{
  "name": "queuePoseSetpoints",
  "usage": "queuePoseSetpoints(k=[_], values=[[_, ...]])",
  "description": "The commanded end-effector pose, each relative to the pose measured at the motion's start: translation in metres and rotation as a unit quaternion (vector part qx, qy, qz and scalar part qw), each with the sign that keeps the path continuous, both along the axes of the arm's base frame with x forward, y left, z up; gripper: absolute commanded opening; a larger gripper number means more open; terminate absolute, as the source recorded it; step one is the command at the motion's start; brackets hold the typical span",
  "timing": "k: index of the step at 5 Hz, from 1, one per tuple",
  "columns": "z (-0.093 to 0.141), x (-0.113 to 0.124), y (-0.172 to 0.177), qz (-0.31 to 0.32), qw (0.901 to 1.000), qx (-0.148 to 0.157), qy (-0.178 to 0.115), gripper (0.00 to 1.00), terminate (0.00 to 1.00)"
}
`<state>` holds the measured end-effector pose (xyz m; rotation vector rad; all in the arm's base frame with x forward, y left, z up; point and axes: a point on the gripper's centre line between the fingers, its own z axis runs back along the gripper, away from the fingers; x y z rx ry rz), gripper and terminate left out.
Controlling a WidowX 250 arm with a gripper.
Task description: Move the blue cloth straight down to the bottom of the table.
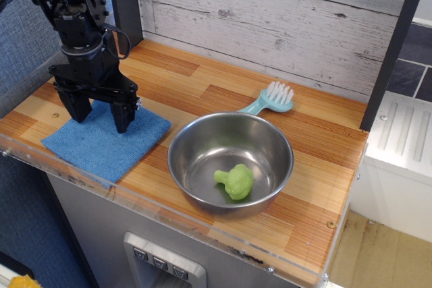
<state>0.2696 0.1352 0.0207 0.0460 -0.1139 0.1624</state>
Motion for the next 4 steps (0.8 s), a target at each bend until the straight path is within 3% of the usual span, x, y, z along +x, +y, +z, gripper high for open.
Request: queuePoseSetpoints(k=[1, 3, 4], values=[[0.038, 0.015, 0.002, -0.002, 0.9989, -0.006, -0.047, 1.00, 0.00], [0.089, 0.010, 0.002, -0.013, 0.9957, -0.009, -0.091, 1.00, 0.00], [0.089, 0.010, 0.002, -0.013, 0.9957, -0.009, -0.091, 1.00, 0.00]])
